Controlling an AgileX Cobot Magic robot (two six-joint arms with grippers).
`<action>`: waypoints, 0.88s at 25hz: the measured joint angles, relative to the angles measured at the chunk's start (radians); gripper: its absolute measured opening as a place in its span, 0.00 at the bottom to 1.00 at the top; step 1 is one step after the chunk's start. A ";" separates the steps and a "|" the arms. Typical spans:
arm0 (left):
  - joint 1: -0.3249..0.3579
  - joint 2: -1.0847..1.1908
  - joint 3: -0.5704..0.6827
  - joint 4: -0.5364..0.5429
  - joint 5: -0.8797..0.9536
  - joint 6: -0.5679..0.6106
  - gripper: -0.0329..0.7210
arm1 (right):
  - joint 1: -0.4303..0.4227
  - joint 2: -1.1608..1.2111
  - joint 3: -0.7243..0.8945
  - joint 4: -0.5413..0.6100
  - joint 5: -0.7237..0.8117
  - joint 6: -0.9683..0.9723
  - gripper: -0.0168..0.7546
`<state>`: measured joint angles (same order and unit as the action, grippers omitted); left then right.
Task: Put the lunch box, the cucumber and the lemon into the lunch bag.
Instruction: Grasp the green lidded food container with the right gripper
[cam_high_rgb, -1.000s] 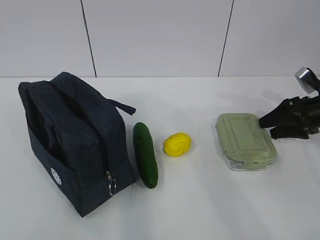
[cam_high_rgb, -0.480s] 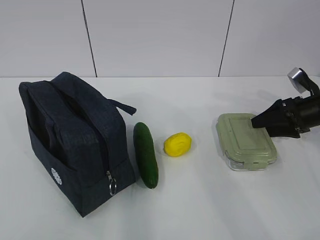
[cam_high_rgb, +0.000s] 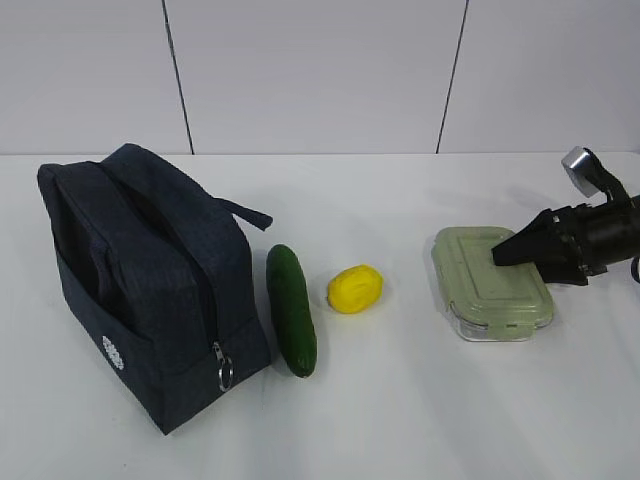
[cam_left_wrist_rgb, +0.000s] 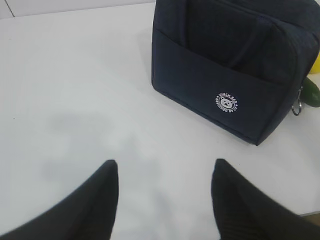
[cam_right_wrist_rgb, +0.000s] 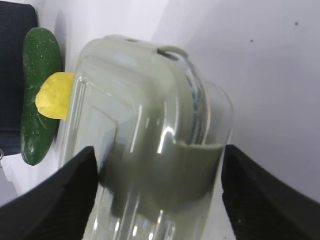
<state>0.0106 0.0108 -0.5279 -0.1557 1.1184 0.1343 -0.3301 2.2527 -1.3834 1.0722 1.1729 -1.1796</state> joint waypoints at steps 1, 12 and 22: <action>0.000 0.000 0.000 0.000 0.000 0.000 0.62 | 0.002 0.004 0.000 0.000 0.000 0.000 0.76; 0.000 0.000 0.000 0.000 0.000 0.000 0.62 | 0.006 0.007 -0.002 0.024 0.014 0.004 0.54; 0.000 0.000 0.000 0.000 0.000 0.000 0.62 | 0.006 0.008 -0.002 0.039 0.014 0.002 0.54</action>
<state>0.0106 0.0108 -0.5279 -0.1557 1.1184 0.1343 -0.3241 2.2611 -1.3858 1.1108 1.1873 -1.1774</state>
